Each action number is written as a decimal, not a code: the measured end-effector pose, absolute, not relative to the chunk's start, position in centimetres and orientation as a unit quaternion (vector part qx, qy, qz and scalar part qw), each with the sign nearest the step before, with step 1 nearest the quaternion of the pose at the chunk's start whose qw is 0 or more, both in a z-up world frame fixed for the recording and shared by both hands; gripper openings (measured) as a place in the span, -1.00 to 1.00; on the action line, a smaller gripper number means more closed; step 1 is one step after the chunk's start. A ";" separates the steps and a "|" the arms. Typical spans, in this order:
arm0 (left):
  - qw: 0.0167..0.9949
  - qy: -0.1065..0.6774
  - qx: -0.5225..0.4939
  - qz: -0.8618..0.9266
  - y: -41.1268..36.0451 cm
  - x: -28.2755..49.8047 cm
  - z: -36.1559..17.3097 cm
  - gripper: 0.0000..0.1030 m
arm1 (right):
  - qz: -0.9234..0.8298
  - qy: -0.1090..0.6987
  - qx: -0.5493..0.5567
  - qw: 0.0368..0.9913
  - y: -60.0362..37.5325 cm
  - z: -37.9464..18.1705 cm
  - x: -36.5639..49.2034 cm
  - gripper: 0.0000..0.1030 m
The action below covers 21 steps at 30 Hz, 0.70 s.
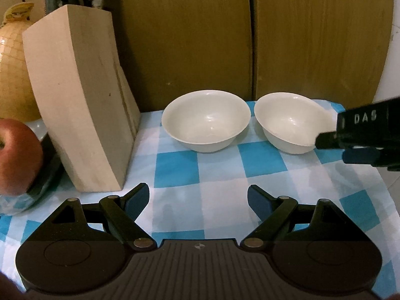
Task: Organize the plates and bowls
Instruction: 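Move the right gripper back toward the two remaining white bowls, then grasp the rim of the larger remaining white bowl with the right gripper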
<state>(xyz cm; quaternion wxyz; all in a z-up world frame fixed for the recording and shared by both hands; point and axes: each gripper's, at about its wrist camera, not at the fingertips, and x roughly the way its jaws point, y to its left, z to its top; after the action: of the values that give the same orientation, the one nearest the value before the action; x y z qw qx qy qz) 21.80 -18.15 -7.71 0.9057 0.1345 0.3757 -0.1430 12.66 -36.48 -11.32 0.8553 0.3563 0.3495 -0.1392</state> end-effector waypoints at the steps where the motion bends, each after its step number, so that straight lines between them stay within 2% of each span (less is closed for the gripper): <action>1: 0.906 0.376 0.134 -0.144 -18.2 21.9 -7.7 0.75 | -0.136 0.345 0.361 0.856 -36.5 -11.2 12.7 -0.22; 9: 0.904 0.379 0.136 -0.142 -18.2 22.3 -8.2 0.78 | -0.131 0.383 0.357 0.842 -36.0 -12.6 15.3 -0.22; 13: 0.903 0.382 0.136 -0.142 -18.3 22.6 -8.4 0.79 | -0.111 0.391 0.371 0.835 -36.4 -13.0 15.7 -0.75; 21: 0.898 0.395 0.091 -0.173 -19.1 24.1 -8.0 0.79 | -0.090 0.388 0.384 0.833 -37.2 -12.9 15.1 -0.88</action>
<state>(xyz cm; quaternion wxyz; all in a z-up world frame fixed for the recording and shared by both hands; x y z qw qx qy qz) 24.10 -19.14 -7.98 0.8978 0.0913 0.3949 -0.1725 15.13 -37.20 -12.90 0.8330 0.3841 0.3879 -0.0902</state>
